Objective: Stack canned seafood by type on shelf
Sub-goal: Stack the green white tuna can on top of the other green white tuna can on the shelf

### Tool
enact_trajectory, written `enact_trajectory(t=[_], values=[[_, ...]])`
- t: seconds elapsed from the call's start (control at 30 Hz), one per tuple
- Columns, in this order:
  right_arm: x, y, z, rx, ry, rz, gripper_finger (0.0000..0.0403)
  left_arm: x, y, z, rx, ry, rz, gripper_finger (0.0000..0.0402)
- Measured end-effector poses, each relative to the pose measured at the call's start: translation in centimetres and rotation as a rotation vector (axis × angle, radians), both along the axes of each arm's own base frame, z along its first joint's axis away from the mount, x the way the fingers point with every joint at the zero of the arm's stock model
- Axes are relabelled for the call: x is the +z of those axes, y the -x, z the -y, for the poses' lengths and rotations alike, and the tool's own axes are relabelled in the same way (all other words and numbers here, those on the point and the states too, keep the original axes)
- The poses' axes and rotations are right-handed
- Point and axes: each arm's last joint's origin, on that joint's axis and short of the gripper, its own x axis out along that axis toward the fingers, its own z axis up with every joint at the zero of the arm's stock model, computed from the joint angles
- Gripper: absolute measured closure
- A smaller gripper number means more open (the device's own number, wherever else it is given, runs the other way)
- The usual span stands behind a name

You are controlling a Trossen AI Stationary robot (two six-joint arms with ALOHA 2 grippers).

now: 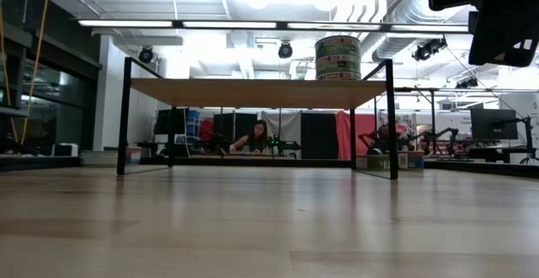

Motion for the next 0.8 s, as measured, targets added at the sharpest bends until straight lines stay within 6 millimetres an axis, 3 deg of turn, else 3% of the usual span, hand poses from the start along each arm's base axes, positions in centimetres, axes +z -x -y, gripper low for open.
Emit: enact_trajectory(t=[0.2, 0.37, 0.53, 0.67, 0.8], values=[[0.0, 0.0, 0.0, 0.026, 0.023, 0.012, 0.0403, -2.9, -0.4, 2.8, 0.002, 0.088, -0.147, 0.0402], [0.2, -0.2, -0.2, 0.042, 0.021, 0.033, 0.0403, -7.2, -0.2, 6.1, 0.022, 0.170, -0.367, 0.0402], [0.2, 0.0, -0.5, 0.071, 0.025, 0.043, 0.0403, -10.6, 0.2, 8.5, 0.152, 0.226, -0.533, 0.0402], [0.2, 0.1, -0.8, 0.086, 0.025, 0.042, 0.0403, -12.2, 0.8, 10.0, 0.216, 0.272, -0.670, 0.0401], [0.2, 0.1, -0.8, 0.087, 0.025, 0.042, 0.0403, -13.3, 1.8, 10.2, 0.366, 0.272, -0.820, 0.0402]])
